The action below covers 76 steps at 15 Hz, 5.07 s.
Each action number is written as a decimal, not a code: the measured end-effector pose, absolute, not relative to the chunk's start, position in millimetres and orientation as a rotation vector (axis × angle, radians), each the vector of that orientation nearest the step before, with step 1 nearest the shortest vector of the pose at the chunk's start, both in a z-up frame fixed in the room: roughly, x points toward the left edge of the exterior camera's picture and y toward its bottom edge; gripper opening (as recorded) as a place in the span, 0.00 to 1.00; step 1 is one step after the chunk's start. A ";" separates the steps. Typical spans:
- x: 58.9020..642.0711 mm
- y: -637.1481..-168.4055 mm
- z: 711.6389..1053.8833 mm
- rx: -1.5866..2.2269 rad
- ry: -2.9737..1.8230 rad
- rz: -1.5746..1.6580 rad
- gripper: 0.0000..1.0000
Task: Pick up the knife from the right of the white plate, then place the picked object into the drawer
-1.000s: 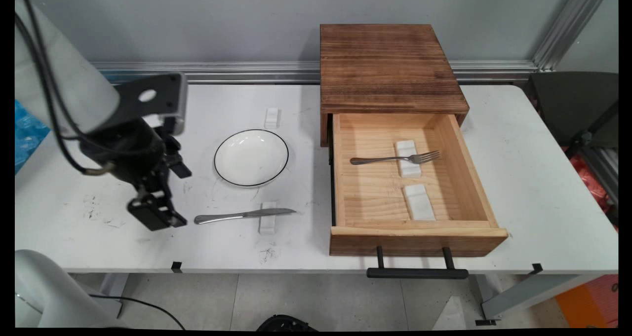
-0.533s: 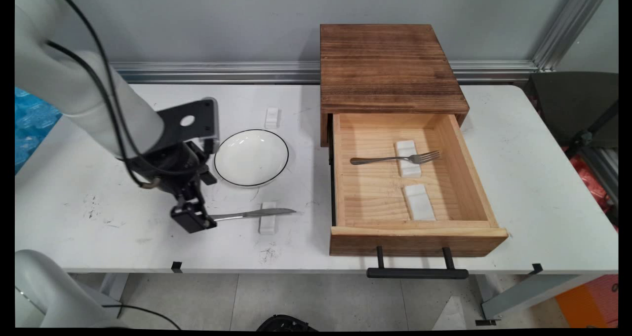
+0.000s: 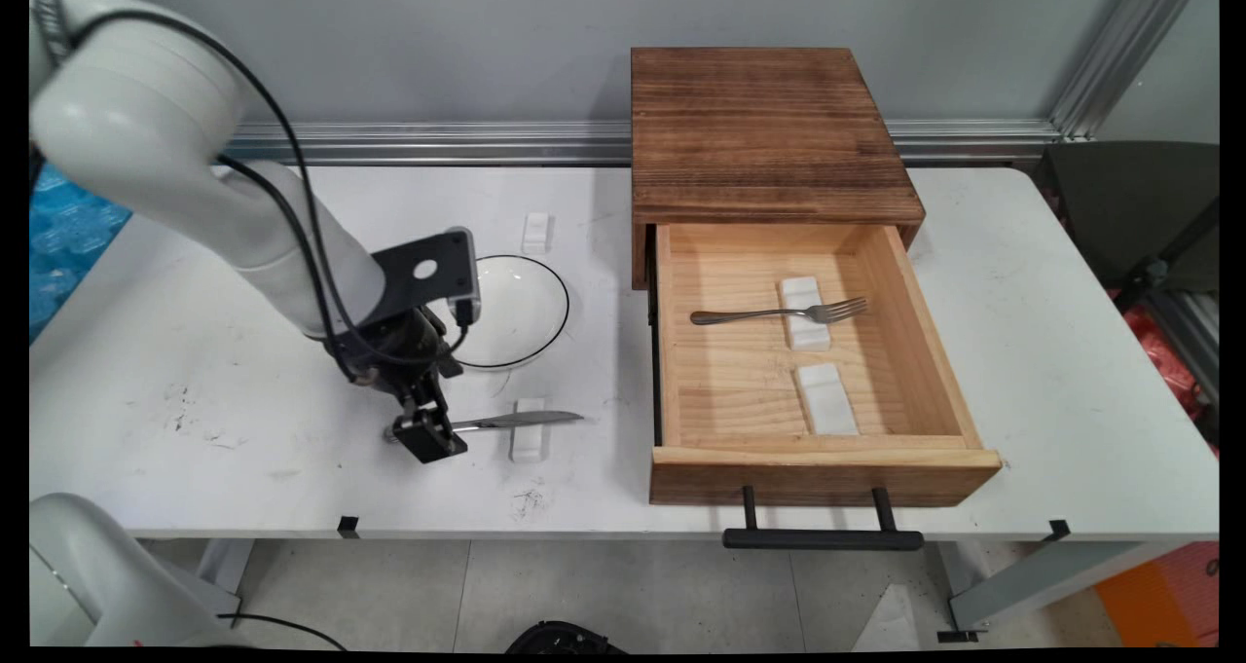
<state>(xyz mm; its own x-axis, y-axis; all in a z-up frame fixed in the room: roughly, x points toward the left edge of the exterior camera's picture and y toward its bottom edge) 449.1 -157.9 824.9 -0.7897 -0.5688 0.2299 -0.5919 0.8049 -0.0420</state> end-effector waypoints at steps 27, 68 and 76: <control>459.3 -187.3 783.1 0.838 -2.838 0.081 0.00; 285.9 -227.0 971.8 0.830 -2.783 0.206 0.00; 210.5 -268.1 947.3 0.744 -2.815 0.249 0.00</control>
<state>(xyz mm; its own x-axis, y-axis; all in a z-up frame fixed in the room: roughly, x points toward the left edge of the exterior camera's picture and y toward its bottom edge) 210.5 -268.1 947.3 -0.8478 -0.4664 0.2524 -0.5034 0.8575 -0.1066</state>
